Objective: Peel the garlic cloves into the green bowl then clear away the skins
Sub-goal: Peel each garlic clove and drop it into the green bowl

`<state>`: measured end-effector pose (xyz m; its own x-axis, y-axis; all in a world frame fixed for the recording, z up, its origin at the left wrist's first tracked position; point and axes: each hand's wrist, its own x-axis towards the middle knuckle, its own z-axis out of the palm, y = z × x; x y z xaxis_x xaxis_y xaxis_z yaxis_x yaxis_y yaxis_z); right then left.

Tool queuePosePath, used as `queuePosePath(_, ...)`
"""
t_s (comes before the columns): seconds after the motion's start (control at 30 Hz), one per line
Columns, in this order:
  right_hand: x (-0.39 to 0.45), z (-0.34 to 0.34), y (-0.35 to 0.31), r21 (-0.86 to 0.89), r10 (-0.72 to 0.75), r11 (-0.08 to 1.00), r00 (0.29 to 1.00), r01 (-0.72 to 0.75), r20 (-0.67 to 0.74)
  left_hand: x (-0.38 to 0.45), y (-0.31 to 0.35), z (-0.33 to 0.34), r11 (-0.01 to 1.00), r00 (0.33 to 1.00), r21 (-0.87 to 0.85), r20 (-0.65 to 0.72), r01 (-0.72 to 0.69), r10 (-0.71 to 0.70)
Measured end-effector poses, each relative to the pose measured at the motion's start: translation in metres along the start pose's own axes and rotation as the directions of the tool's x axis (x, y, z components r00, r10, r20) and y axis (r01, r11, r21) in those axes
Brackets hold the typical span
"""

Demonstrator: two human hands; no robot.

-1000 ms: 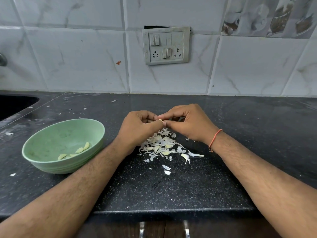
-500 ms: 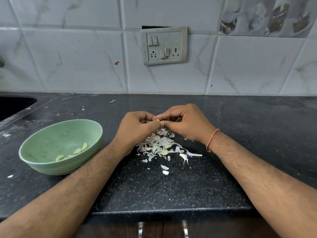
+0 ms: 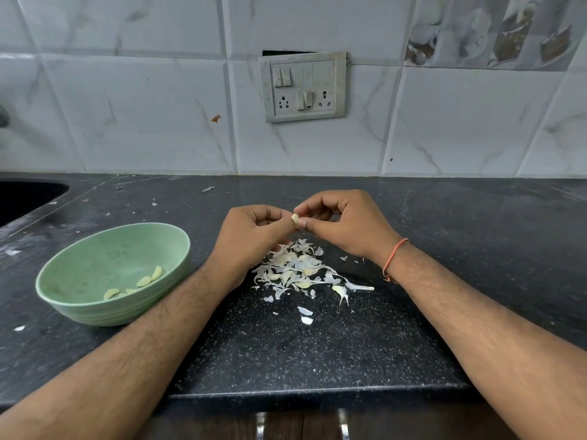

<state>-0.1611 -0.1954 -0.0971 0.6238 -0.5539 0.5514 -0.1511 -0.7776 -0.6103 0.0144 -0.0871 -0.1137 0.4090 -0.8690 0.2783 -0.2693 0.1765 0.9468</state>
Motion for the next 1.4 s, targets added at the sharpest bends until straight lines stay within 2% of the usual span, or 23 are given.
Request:
queuePosePath(0.27,0.0,0.004,0.003,0.013,-0.018,1.0,1.0,0.018,0.02,0.0,0.0,0.0,1.0,1.0,-0.014,-0.014,-0.011,0.011)
queuePosePath(0.53,0.003,0.002,0.006,-0.083,-0.054,0.995,0.998,0.056,0.022,0.0,0.001,0.0,1.0,1.0,0.01,-0.008,-0.005,0.005)
queuePosePath(0.97,0.003,0.0,0.01,-0.019,-0.033,0.999,0.996,0.034,0.087,-0.002,0.0,-0.002,1.0,1.0,0.022,0.018,-0.012,0.012)
queuePosePath(1.1,0.004,0.0,0.009,0.014,0.011,1.0,0.996,-0.012,0.091,-0.001,0.0,-0.003,1.0,1.0,0.021,0.012,-0.012,0.012)
queuePosePath(1.4,0.002,-0.002,0.006,0.115,0.084,0.989,0.996,-0.088,0.037,0.001,0.0,-0.001,1.0,1.0,0.013,-0.028,0.004,-0.003)
